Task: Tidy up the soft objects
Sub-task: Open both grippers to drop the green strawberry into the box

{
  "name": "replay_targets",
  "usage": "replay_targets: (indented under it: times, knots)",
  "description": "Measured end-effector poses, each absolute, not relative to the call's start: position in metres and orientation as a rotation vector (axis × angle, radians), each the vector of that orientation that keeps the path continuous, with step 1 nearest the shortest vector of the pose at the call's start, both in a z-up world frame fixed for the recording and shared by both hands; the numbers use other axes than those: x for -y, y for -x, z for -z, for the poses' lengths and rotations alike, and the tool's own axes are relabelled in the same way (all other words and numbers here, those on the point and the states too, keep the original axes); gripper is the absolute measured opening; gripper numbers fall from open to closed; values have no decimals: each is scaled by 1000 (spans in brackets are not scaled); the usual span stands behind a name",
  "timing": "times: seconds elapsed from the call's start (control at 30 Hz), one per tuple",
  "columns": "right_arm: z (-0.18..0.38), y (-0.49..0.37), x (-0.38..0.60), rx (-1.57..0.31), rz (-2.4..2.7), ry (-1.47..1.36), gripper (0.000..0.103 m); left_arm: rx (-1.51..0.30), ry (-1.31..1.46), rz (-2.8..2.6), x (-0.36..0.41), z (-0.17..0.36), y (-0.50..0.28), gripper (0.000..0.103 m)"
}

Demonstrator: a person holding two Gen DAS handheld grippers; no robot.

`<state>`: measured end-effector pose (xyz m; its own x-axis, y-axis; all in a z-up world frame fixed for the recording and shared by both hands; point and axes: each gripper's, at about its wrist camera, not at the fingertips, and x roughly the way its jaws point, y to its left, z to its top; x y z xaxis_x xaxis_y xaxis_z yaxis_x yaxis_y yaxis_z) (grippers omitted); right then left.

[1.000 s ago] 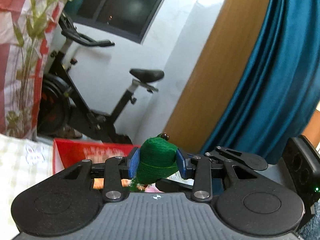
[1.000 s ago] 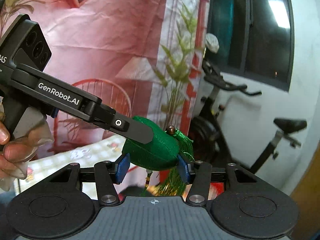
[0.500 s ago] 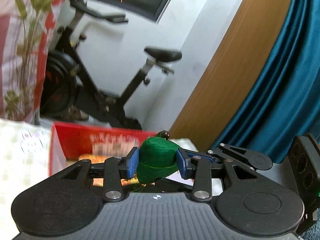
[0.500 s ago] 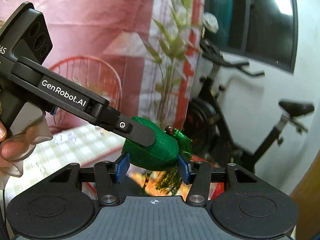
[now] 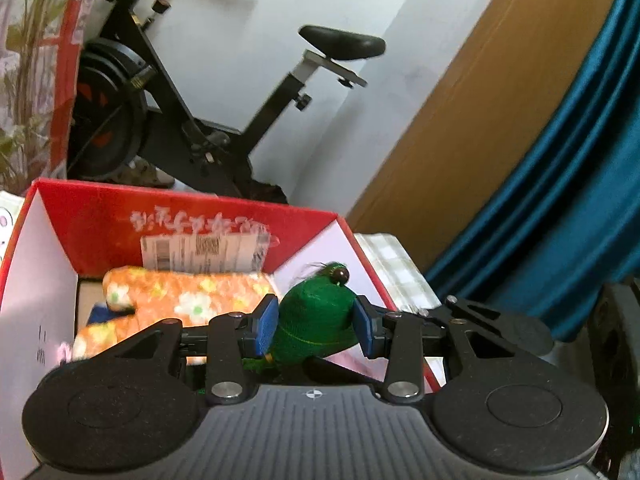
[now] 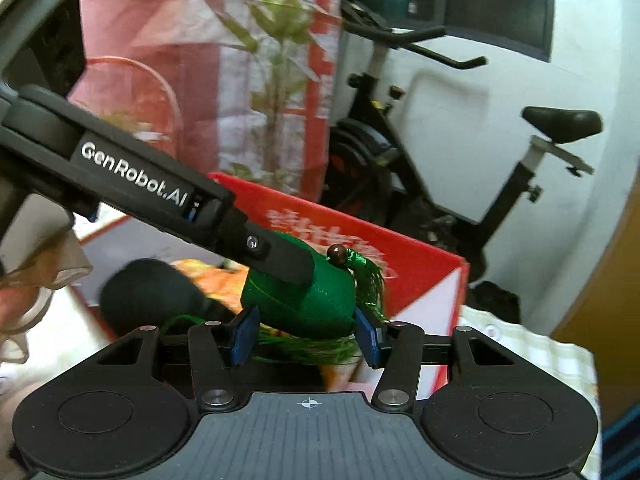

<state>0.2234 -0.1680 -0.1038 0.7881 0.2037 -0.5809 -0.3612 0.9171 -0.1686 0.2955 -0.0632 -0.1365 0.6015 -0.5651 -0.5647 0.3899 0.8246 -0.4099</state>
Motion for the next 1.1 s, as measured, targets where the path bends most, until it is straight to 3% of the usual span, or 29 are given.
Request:
replay_targets:
  times: [0.27,0.9,0.97,1.07,1.1]
  knots:
    - [110,-234,178,-602,-224,270,50,-713,171,495,61,129,-292,46]
    - [83,-168,153,-591,-265,170,51,-690,45,406,8,113,-218,47]
    - [81,-159,150,-584,-265,152,65,-686,36,390,3,112,-208,53]
    - [77,-147,146,-566,-259,131,77,-673,22,373,-4,111,-195,66]
    - [77,-142,145,-562,-252,122,82,-669,13,367,-5,110,-191,76]
